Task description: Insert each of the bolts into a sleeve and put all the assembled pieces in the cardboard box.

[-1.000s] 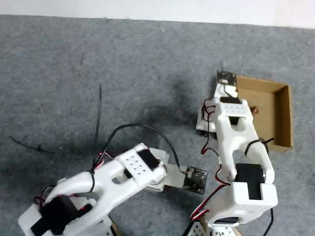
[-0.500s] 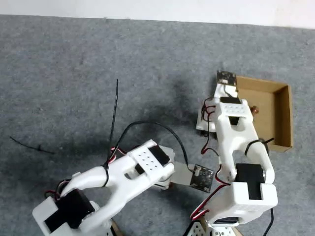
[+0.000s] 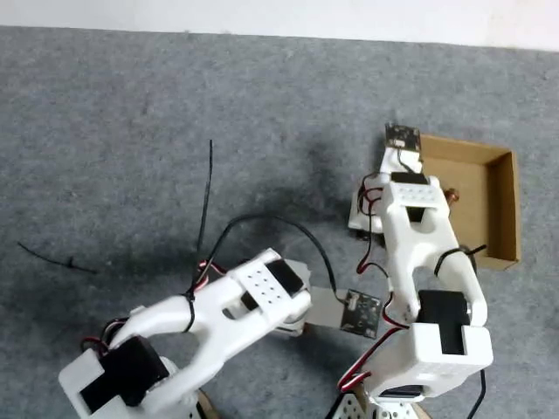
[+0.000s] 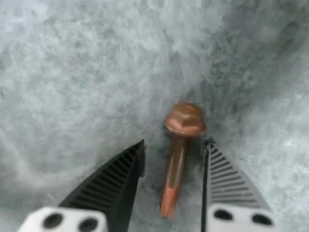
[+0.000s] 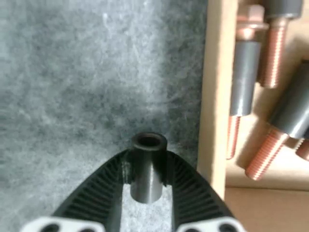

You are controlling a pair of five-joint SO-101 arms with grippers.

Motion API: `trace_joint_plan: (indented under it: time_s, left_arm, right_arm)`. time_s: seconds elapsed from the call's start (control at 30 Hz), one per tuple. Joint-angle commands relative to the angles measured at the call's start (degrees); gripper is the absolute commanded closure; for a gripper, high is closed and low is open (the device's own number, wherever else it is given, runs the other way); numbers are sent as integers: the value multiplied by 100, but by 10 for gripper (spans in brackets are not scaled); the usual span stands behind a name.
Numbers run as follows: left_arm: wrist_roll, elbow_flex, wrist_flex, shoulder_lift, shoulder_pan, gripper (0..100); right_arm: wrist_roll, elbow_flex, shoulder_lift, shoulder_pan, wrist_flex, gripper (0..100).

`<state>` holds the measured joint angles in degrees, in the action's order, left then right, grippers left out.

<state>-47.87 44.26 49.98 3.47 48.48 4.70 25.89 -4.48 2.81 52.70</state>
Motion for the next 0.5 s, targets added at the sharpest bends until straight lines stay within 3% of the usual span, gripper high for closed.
trace_joint_plan:
  time_s: [0.0,0.47]
  left_arm:
    - [229,-277,-44,356,444,821]
    - [273,-171,-44,-110,409,822]
  right_arm:
    - [53,-57,259,-180,-171,994]
    - [18,-57,259,-171,-171,994]
